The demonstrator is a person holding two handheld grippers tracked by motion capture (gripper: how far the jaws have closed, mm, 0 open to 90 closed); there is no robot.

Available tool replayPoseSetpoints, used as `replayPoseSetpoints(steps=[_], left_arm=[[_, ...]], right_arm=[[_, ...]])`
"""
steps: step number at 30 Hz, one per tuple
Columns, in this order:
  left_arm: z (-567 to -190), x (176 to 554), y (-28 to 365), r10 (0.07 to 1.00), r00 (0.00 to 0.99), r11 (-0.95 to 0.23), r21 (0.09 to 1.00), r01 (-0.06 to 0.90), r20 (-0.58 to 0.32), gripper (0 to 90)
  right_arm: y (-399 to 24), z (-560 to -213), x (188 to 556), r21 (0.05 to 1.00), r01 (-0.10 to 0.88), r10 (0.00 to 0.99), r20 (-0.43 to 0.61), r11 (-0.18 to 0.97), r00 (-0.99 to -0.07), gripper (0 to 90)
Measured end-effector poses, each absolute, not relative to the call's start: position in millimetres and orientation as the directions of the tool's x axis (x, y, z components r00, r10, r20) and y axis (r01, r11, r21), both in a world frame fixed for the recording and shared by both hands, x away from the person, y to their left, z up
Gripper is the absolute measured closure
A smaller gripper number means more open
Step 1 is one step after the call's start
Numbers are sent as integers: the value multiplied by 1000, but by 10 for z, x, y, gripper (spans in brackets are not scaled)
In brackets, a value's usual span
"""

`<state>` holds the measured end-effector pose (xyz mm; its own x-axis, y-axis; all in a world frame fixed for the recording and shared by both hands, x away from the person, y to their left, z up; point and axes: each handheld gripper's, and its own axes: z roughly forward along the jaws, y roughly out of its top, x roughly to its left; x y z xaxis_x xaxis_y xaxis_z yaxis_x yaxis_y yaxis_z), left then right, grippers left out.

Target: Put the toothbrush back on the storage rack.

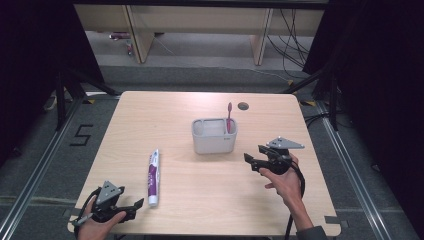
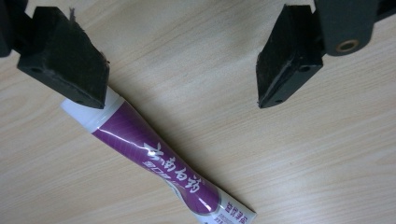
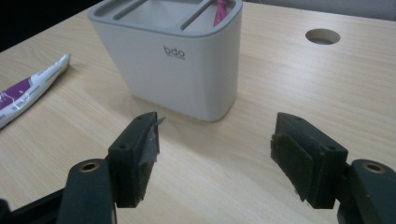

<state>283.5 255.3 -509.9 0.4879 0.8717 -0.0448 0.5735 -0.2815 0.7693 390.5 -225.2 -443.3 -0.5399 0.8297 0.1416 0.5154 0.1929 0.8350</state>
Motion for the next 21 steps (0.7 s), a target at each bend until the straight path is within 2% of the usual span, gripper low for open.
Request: replayPoseSetpoints(steps=[2,4,5,6,7,12,13,14,17,20,21], left_arm=[[-5101,2837,2546,872,488,-281,769,574,-46,170],[-5096,2839,2549,870,491,-283,770,572,-46,170],[-5094,2838,2552,869,492,-284,769,572,-44,170],[-5098,2836,2551,871,489,-280,771,572,-46,170],[-5105,2834,2538,874,482,-261,779,571,-60,170],[-5102,2833,2542,873,484,-267,776,571,-55,170],[-5108,2832,2527,877,476,-249,784,569,-67,170],[-5101,2829,2539,873,485,-269,776,570,-53,170],[-5111,2826,2531,877,476,-249,780,573,-70,169],[-5109,2825,2528,877,476,-248,782,572,-70,169],[-5097,2825,2545,869,493,-283,769,573,-48,169]], right_arm=[[-2278,-4451,3886,830,510,823,116,228,-556,322],[-2269,-4466,3843,818,536,825,145,210,-545,320],[-2293,-4482,3840,828,506,823,102,242,-559,320],[-2277,-4503,3802,812,538,818,142,225,-557,316],[-2298,-4510,3798,819,517,823,103,248,-558,315],[-2285,-4569,3740,805,544,821,135,236,-555,313],[-2306,-4578,3740,804,528,816,98,273,-570,308],[-2285,-4609,3699,792,556,810,143,251,-569,303],[-2301,-4633,3654,786,549,812,110,282,-574,276],[-2308,-4662,3618,786,555,810,123,273,-573,264],[-2329,-4668,3579,777,556,811,103,295,-575,254]])
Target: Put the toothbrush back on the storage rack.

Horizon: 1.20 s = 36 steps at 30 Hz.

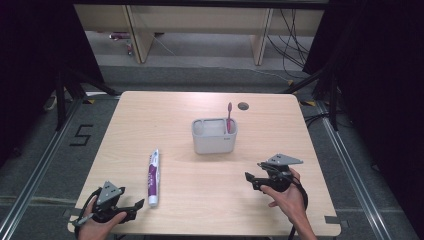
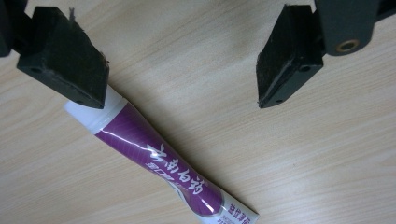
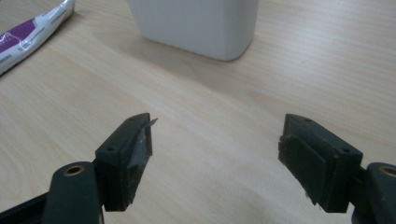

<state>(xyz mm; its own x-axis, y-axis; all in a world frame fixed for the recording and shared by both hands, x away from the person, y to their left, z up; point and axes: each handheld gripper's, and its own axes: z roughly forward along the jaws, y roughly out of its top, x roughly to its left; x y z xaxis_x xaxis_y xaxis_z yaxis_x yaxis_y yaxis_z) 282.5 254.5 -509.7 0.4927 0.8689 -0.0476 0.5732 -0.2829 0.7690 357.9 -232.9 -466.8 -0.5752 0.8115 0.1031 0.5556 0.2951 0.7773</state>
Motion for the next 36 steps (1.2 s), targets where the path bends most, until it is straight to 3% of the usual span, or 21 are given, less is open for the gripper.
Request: replayPoseSetpoints(steps=[36], left_arm=[[-5095,2828,2538,873,486,-283,765,578,-44,169]], right_arm=[[-2511,-4884,3038,718,610,796,132,335,-591,225]])
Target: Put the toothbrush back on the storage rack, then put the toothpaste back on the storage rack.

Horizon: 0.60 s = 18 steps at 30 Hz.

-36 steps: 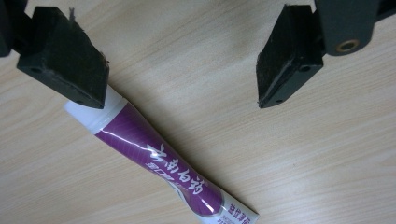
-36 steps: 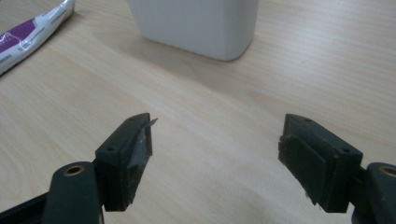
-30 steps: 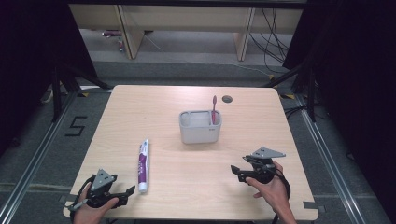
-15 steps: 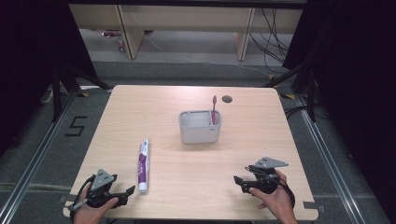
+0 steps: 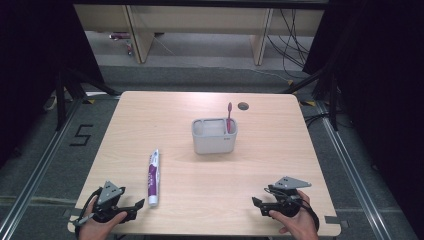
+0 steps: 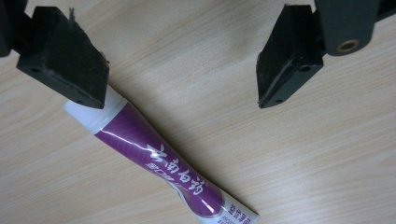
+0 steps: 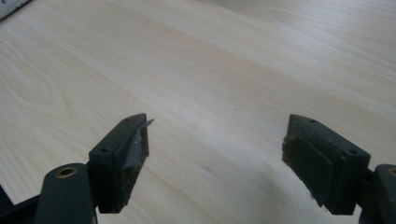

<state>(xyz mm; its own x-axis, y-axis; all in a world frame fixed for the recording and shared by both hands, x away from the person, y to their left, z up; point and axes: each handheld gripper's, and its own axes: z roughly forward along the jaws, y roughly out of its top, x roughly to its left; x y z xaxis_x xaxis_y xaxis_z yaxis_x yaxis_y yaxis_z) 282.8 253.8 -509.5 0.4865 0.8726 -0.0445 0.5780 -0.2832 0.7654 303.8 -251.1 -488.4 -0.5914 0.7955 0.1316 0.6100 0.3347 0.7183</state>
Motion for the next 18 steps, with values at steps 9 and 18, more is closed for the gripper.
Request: replayPoseSetpoints(steps=[9,18], left_arm=[[-5098,2832,2518,878,474,-245,784,570,-70,168],[-5082,2827,2526,876,475,-230,791,567,-85,165]], right_arm=[[-2534,-4897,2920,708,618,786,145,342,-601,223],[-2558,-4909,2803,686,642,797,149,342,-585,230]])
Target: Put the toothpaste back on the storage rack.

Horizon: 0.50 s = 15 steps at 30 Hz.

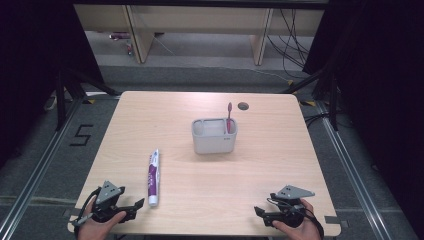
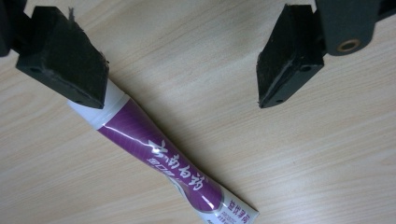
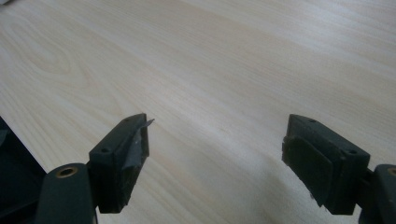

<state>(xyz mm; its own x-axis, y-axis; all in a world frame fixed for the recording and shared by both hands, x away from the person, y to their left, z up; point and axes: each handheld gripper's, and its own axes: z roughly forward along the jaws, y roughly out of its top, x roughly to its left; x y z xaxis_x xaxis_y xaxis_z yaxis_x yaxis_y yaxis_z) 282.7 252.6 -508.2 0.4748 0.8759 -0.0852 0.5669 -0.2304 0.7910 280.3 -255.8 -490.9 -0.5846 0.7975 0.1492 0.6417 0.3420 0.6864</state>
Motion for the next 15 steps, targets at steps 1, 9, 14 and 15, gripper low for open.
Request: replayPoseSetpoints(steps=[1,9,14,15], left_arm=[[-5082,2827,2526,876,475,-230,791,567,-85,165],[-5041,2846,2491,867,483,-207,796,569,-120,151],[-4944,2879,2431,864,490,-214,797,565,-116,150],[-4944,2879,2431,864,490,-214,797,565,-116,150]], right_arm=[[-2558,-4909,2803,686,642,797,149,342,-585,230],[-2603,-4933,2804,694,621,774,145,364,-616,234],[-2612,-4909,2774,691,634,798,138,347,-587,236],[-2612,-4909,2774,691,634,798,138,347,-587,236]])
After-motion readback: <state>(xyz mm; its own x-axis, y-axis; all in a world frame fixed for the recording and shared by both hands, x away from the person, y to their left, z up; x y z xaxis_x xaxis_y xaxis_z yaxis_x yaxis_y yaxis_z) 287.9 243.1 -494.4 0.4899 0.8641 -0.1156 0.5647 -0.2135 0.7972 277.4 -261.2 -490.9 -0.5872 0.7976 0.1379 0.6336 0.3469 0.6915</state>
